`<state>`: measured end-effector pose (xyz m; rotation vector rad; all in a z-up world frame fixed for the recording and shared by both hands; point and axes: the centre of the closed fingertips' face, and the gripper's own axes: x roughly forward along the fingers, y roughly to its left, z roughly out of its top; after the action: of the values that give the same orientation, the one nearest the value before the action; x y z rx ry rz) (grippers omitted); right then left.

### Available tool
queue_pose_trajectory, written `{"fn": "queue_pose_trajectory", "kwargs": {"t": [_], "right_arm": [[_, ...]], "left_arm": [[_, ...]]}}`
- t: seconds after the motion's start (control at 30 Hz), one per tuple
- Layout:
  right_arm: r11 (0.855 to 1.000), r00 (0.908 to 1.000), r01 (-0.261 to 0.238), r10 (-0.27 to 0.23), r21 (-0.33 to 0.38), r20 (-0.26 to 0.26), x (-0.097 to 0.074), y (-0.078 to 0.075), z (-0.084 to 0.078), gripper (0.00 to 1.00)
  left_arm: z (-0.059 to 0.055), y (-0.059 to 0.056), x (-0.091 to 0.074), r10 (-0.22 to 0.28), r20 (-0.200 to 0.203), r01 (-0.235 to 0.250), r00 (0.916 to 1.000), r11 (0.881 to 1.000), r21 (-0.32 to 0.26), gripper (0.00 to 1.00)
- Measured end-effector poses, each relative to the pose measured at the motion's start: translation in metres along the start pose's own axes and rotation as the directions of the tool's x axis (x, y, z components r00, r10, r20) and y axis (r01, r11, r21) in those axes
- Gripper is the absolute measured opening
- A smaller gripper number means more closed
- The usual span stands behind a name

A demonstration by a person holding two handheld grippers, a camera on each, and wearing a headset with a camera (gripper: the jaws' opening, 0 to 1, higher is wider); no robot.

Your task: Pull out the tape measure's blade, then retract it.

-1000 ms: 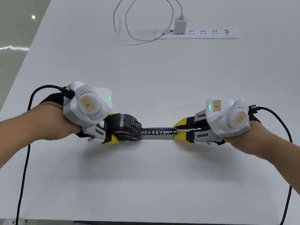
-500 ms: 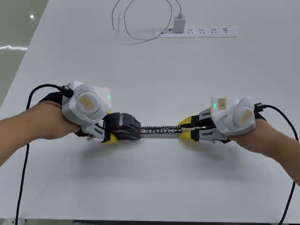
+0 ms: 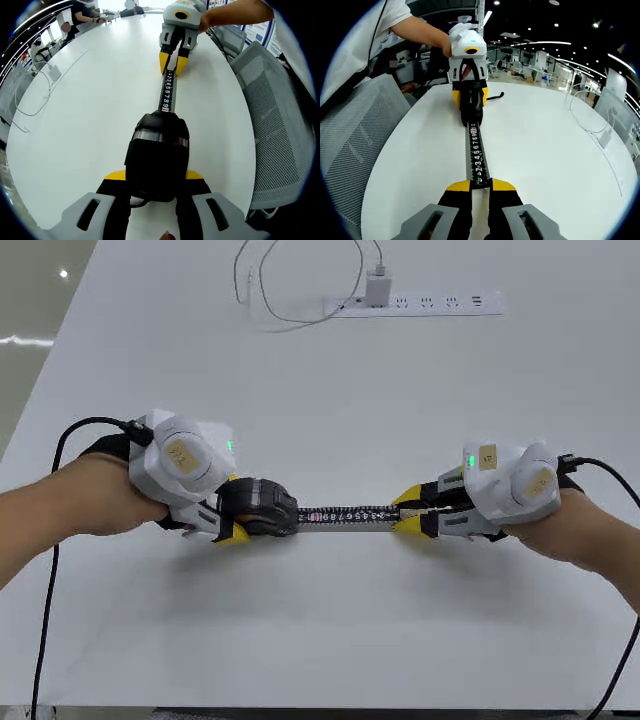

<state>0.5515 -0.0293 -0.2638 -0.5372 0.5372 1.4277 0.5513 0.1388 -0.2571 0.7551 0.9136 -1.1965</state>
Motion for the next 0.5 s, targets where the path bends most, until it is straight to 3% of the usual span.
{"fn": "queue_pose_trajectory", "kwargs": {"t": [0.5], "right_arm": [[1.000, 0.9999, 0.001, 0.000, 0.009, -0.013, -0.0098, 0.0024, -0.0030, 0.07]], "left_arm": [[0.0002, -0.0004, -0.0003, -0.002, -0.002, 0.002, 1.0000, 1.000, 0.000, 0.30]]}}
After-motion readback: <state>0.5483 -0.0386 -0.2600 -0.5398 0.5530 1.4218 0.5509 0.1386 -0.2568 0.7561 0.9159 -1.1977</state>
